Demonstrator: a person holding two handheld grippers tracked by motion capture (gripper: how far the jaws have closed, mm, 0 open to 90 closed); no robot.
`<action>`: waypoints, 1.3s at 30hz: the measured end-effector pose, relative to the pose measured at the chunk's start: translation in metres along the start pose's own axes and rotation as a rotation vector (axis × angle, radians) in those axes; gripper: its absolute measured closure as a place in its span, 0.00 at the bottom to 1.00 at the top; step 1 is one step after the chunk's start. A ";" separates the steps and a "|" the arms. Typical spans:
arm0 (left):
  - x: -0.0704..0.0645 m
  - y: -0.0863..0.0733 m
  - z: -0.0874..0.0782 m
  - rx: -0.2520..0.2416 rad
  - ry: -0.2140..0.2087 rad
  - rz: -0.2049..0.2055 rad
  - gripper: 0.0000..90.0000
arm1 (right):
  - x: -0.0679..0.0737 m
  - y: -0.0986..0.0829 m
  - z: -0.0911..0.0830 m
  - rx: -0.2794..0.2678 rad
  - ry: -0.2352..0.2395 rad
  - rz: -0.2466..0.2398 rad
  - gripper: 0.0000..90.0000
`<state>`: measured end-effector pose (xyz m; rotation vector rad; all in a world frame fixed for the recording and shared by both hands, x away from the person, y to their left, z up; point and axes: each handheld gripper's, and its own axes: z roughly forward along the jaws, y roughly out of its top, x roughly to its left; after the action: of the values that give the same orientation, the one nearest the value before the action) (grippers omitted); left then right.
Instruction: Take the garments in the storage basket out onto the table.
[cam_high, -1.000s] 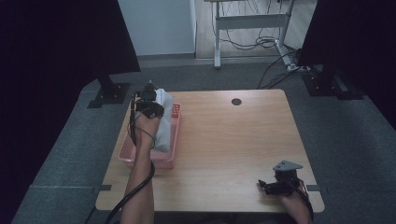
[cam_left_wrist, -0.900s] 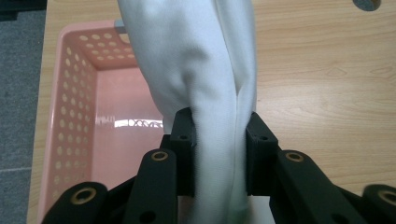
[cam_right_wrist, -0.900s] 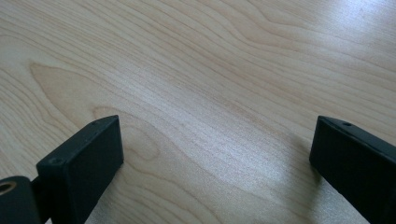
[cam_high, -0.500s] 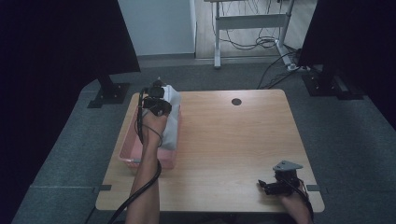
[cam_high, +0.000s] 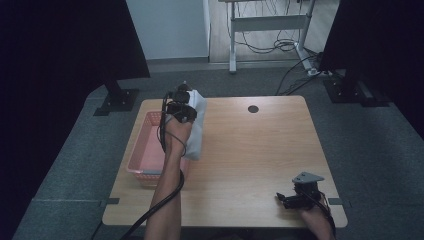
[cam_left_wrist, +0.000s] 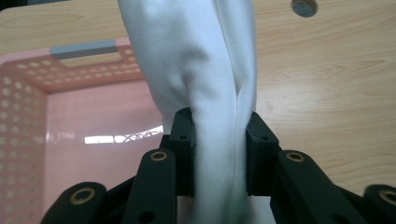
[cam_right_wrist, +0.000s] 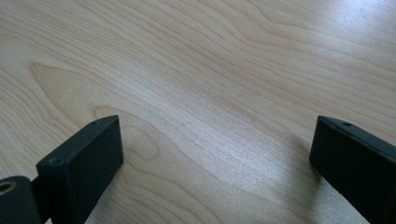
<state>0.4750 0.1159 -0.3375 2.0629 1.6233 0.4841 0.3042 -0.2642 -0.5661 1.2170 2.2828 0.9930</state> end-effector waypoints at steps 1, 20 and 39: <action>-0.006 0.001 0.002 0.003 -0.001 0.008 0.77 | 0.000 0.000 0.000 0.000 0.000 0.000 0.03; -0.045 0.000 0.036 0.015 -0.043 0.013 0.76 | 0.000 0.000 0.000 0.001 0.005 -0.004 0.03; -0.060 -0.012 0.071 0.022 -0.055 0.007 0.76 | 0.000 0.000 0.000 0.001 0.007 -0.004 0.03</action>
<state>0.4892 0.0500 -0.4027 2.0798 1.5968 0.4106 0.3036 -0.2642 -0.5659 1.2114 2.2908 0.9962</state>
